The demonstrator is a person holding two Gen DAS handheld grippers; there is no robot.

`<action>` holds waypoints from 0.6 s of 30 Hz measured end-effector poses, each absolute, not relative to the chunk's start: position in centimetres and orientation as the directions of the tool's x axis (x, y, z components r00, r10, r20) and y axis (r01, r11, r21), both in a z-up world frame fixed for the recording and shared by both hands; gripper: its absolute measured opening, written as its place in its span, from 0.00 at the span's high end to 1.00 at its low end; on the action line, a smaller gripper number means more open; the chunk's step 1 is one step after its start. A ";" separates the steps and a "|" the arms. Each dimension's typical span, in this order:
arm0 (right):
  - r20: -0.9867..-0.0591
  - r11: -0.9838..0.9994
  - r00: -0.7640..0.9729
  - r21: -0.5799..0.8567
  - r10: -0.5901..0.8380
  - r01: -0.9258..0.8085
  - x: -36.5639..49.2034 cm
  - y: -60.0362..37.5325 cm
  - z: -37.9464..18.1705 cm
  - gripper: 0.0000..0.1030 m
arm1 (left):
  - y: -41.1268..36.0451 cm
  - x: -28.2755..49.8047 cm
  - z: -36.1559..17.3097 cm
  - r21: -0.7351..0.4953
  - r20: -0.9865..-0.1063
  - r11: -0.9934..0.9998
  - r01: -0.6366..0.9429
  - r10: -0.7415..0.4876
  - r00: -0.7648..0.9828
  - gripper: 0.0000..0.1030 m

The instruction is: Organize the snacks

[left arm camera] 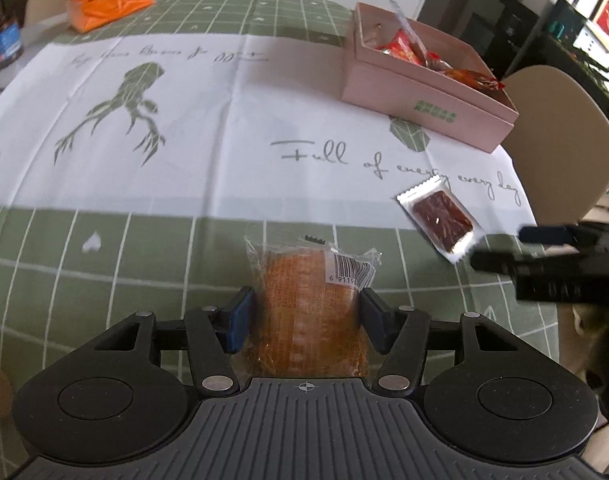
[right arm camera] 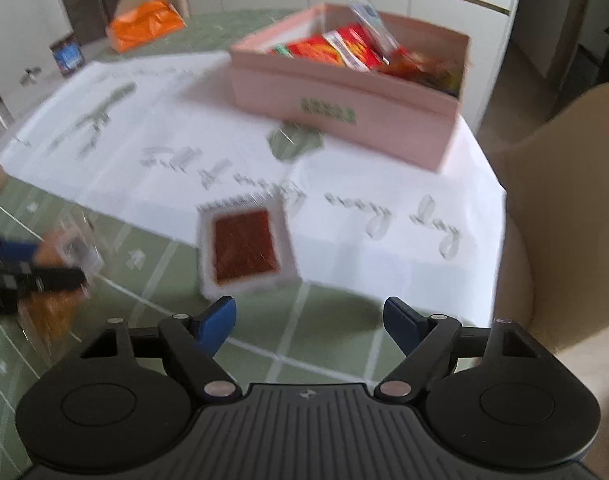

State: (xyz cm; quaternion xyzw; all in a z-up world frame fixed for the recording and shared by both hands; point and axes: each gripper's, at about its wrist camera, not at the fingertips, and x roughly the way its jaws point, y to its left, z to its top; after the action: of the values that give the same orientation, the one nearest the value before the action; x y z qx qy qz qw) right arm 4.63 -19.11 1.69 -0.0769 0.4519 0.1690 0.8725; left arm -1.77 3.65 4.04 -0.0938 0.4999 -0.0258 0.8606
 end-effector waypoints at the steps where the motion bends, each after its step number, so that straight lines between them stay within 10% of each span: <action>1: -0.810 0.927 0.536 0.024 0.237 -0.373 4.9 -18.7 1.9 0.20 | 3.8 -1.9 4.0 -0.193 -0.855 0.980 -0.054 -0.141 0.500 0.39; 18: -0.833 0.895 0.514 -0.053 0.206 -0.443 5.0 -13.5 1.6 0.44 | 4.1 -3.0 3.7 -0.224 -0.841 0.972 -0.064 -0.160 0.517 0.36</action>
State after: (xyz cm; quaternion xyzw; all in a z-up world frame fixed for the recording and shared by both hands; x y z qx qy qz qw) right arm 4.96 -13.50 1.59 -0.1304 0.4555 0.1886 0.8602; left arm -2.95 4.14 3.68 -0.1140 0.4907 -0.0278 0.8634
